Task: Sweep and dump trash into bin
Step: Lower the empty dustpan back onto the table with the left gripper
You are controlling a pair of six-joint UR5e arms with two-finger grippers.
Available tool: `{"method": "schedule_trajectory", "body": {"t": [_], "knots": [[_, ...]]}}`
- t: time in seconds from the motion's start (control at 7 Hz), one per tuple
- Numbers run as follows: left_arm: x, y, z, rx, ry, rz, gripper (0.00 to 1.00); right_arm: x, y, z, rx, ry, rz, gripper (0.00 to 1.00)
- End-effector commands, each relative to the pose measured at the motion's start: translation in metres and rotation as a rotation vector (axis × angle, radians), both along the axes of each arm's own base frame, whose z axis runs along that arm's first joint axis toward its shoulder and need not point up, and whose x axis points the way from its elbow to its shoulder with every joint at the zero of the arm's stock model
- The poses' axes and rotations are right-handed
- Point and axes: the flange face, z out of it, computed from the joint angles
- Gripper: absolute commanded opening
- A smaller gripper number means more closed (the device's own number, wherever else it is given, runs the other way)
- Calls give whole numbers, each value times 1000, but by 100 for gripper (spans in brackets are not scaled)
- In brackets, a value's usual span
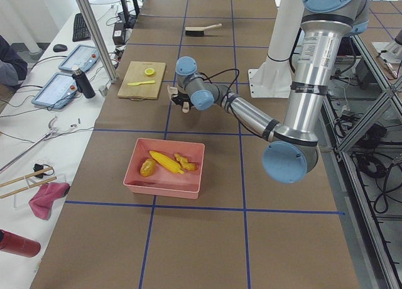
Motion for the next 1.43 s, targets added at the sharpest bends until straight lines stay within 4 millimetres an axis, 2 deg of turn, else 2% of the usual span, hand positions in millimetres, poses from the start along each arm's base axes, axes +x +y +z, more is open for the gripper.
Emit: {"method": "schedule_trajectory", "body": {"t": [0.0, 0.14, 0.43, 0.57, 0.71, 1.0, 1.29], "knots": [[60, 31, -10, -1, 41, 68, 0, 8, 6, 14, -19, 10, 4, 100], [72, 34, -9, -53, 42, 61, 0, 9, 2, 17, -9, 44, 8, 100], [100, 10, -14, -132, 36, 25, 0, 9, 6, 22, -32, 31, 13, 100], [108, 3, -17, -138, 35, 28, 6, 10, 23, 38, -55, 27, 0, 100], [110, 6, -19, -129, 41, 40, 13, 15, 32, 50, -47, 27, -31, 100], [109, 7, -22, -101, 55, 51, 98, 26, 49, 68, -45, 23, -69, 100], [106, 8, -28, -86, 70, 51, 99, 26, 53, 71, -47, 23, -68, 100]]}}
